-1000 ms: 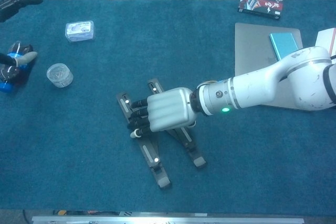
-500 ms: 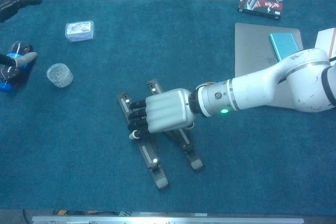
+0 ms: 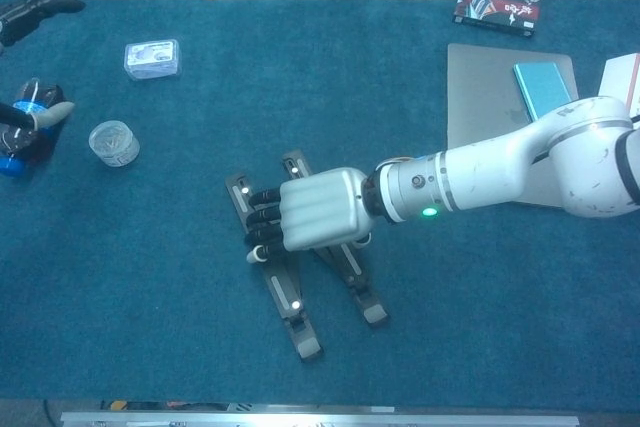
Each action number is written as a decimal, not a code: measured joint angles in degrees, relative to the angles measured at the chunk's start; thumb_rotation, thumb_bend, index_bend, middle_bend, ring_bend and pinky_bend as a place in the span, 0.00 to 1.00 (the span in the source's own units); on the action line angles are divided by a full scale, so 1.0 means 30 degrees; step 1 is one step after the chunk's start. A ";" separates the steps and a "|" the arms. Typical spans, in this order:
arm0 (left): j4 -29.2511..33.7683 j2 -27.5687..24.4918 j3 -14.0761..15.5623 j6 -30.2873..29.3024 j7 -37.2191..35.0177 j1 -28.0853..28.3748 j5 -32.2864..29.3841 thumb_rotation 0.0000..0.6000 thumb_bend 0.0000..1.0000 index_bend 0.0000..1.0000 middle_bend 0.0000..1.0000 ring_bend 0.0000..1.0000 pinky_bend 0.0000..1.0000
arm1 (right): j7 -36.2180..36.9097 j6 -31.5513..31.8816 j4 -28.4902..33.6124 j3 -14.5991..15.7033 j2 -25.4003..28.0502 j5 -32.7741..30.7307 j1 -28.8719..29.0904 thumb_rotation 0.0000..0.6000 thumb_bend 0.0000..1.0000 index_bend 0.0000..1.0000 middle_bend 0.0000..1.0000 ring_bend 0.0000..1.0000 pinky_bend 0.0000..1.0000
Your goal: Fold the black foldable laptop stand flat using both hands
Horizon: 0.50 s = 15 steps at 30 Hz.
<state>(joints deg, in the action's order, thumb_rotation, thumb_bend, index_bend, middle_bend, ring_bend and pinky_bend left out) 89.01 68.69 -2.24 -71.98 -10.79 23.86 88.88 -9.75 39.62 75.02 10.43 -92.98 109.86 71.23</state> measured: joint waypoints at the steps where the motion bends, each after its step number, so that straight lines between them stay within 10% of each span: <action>1: 0.0005 0.0002 0.0003 0.0009 0.0009 0.0003 0.0006 1.00 0.31 0.00 0.00 0.00 0.00 | -0.0006 0.0037 0.0014 0.0002 0.0017 -0.0017 -0.0023 1.00 0.00 0.00 0.38 0.03 0.00; 15: 0.0084 0.0026 0.0019 0.0079 0.0063 0.0003 0.0010 1.00 0.31 0.00 0.00 0.00 0.00 | -0.0291 0.0361 0.0127 -0.0107 0.0036 -0.0312 -0.0377 1.00 0.08 0.00 0.54 0.15 0.00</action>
<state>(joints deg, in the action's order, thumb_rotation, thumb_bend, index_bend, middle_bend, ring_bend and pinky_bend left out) 89.26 68.76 -2.19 -71.75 -10.60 23.87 88.91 -10.62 40.71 75.40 10.11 -92.87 108.92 70.10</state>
